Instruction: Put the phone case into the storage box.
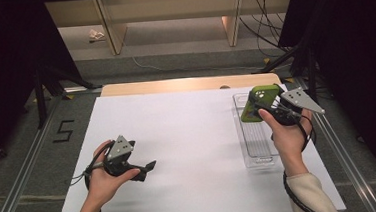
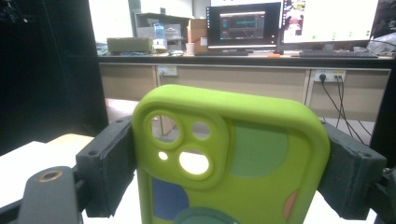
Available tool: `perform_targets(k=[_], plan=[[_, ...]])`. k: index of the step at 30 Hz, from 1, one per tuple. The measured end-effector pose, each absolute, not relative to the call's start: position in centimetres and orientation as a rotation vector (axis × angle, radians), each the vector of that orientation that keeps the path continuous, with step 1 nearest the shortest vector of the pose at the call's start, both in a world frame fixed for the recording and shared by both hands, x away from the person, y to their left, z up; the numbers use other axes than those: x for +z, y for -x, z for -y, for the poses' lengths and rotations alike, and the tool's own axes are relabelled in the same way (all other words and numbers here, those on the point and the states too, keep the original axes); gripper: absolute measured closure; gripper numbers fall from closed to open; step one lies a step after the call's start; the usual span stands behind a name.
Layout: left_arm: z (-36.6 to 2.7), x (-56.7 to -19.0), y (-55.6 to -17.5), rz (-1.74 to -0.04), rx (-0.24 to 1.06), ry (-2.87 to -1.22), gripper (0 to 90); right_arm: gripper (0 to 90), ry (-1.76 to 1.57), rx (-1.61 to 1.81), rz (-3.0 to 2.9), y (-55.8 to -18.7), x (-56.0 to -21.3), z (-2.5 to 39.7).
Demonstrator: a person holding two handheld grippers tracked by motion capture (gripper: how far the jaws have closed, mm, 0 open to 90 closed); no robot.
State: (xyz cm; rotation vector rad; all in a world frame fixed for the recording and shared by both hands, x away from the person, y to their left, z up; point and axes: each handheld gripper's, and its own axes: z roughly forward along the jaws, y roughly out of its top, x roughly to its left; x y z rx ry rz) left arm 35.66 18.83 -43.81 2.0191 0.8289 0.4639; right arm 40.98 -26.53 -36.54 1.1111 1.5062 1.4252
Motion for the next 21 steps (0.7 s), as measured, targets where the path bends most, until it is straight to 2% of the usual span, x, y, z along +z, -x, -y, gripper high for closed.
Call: perform_targets(k=[21], plan=[[-18.96, -43.7, -35.67, -0.834, 0.464, -2.011, 0.8, 17.4, -1.126, 1.394, -1.519, -41.61, -36.92, 26.52]])
